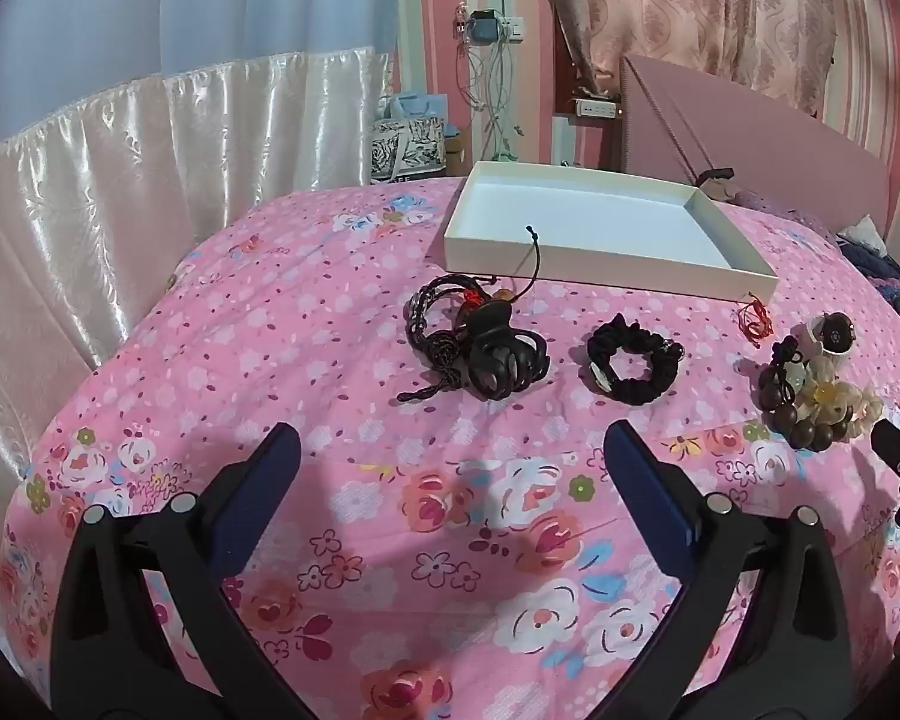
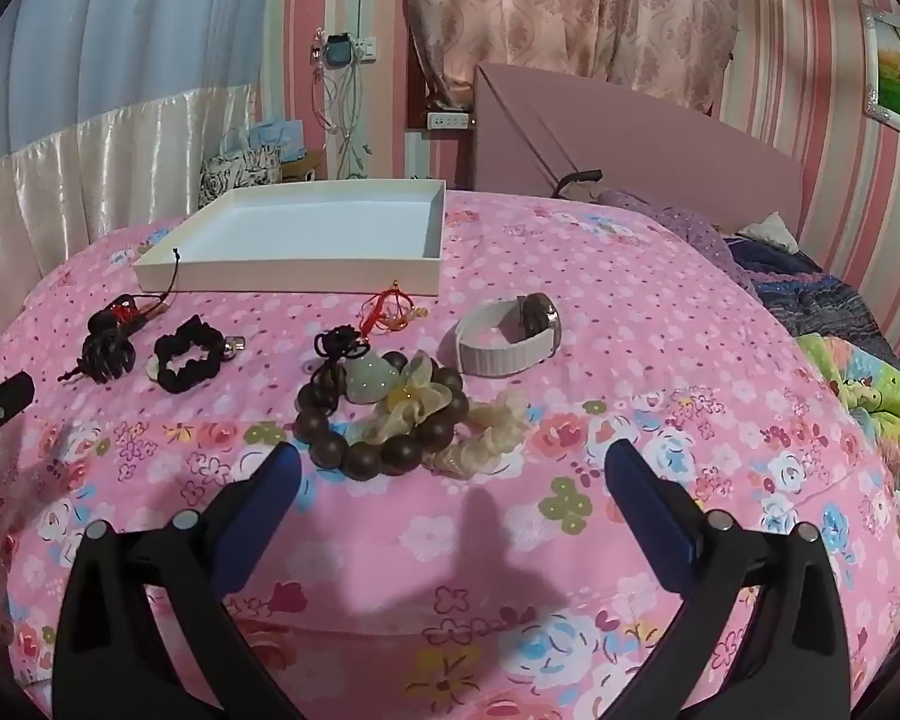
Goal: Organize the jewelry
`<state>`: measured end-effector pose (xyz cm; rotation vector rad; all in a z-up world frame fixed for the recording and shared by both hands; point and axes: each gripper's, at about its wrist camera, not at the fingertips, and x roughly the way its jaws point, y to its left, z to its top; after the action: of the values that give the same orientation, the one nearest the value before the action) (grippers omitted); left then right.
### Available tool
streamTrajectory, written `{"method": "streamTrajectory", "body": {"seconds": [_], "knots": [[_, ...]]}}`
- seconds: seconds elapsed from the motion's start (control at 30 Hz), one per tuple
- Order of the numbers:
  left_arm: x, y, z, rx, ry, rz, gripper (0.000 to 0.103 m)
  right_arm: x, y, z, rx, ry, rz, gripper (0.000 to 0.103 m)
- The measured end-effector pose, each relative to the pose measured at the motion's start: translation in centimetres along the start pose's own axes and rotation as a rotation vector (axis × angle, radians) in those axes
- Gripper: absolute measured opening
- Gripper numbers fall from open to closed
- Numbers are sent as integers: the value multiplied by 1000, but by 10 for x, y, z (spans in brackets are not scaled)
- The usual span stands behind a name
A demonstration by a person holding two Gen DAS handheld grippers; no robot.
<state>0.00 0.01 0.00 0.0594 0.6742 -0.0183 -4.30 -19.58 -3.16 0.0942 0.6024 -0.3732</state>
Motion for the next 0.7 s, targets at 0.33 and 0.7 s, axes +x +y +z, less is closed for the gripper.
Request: {"method": "streamTrajectory", "body": {"seconds": [0.33, 0.7], "knots": [[0, 0, 0, 5, -4, 3, 100, -5, 0, -1, -12, -3, -12, 101], [-1, 0, 0, 5, -8, 5, 100, -6, 0, 2, 1, -4, -9, 101]]}}
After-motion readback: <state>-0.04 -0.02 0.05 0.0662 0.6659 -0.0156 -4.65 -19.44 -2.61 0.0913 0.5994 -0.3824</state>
